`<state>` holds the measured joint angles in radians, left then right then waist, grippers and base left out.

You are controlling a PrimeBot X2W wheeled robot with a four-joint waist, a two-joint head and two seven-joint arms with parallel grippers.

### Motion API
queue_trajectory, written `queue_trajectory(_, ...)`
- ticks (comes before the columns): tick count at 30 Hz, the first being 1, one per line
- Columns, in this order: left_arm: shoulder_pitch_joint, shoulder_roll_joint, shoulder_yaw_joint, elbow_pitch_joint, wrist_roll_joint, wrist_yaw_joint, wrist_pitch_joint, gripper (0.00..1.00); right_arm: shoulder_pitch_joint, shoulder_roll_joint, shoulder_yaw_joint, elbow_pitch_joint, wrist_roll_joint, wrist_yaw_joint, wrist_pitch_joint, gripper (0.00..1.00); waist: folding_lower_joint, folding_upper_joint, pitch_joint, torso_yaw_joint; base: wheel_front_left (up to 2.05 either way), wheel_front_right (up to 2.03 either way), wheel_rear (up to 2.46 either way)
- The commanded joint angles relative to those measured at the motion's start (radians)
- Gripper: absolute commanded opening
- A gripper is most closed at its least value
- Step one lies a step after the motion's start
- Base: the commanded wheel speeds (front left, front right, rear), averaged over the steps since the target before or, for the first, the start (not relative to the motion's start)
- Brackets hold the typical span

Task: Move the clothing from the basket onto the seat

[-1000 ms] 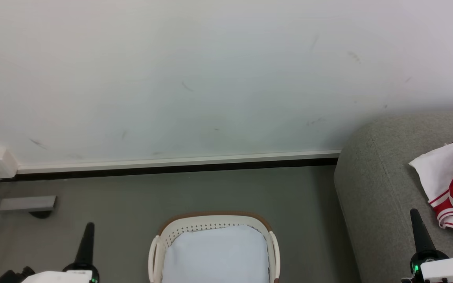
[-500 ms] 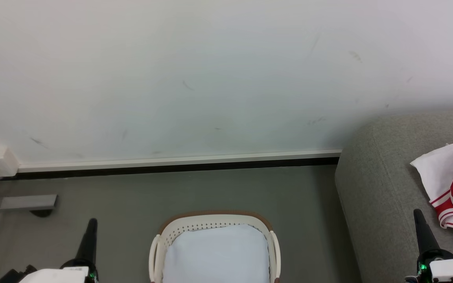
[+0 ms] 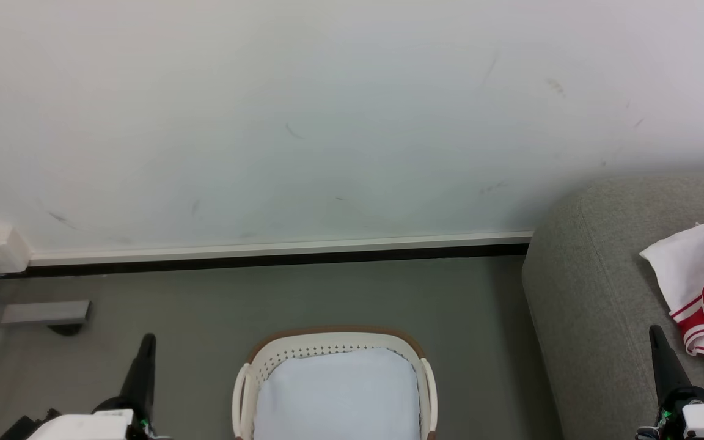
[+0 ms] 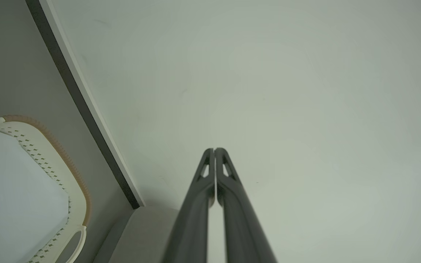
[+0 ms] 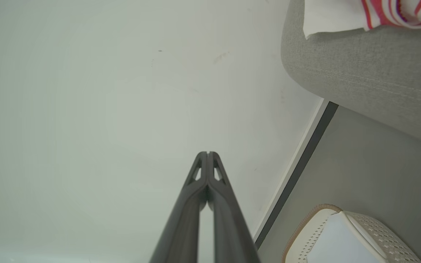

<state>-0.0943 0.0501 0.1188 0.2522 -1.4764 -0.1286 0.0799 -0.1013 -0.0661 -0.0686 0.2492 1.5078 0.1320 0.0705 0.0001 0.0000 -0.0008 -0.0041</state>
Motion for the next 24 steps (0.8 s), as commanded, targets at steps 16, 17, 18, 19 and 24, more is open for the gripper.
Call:
queue_trajectory(16,-0.018,0.001,-0.005,-0.008,-0.128,-0.004,0.035,0.00,-0.010,0.007,-0.033,-0.008,0.108,-0.002,0.032,0.00,-0.0001,0.0000,0.003,0.004,0.00,0.00,0.00)
queue_trajectory(17,-0.019,0.001,-0.005,-0.008,-0.135,-0.004,0.037,0.00,-0.010,0.007,-0.035,-0.008,0.113,-0.002,0.035,0.00,-0.0001,0.0000,0.004,0.004,0.00,0.00,0.00)
queue_trajectory(18,-0.019,0.001,-0.005,-0.008,-0.144,-0.004,0.038,0.00,-0.010,0.008,-0.037,-0.008,0.118,-0.002,0.036,0.00,-0.0001,0.0000,0.004,0.004,0.00,0.00,0.00)
queue_trajectory(19,-0.019,0.001,-0.005,-0.008,-0.144,-0.004,0.039,0.00,-0.010,0.008,-0.037,-0.008,0.116,-0.002,0.037,0.00,-0.0001,0.0000,0.004,0.004,0.00,0.00,0.00)
queue_trajectory(24,-0.019,0.001,-0.005,-0.008,-0.142,-0.004,0.039,0.00,-0.010,0.008,-0.038,-0.007,0.114,-0.002,0.038,0.00,-0.0001,0.0000,0.004,0.004,0.00,0.00,0.00)
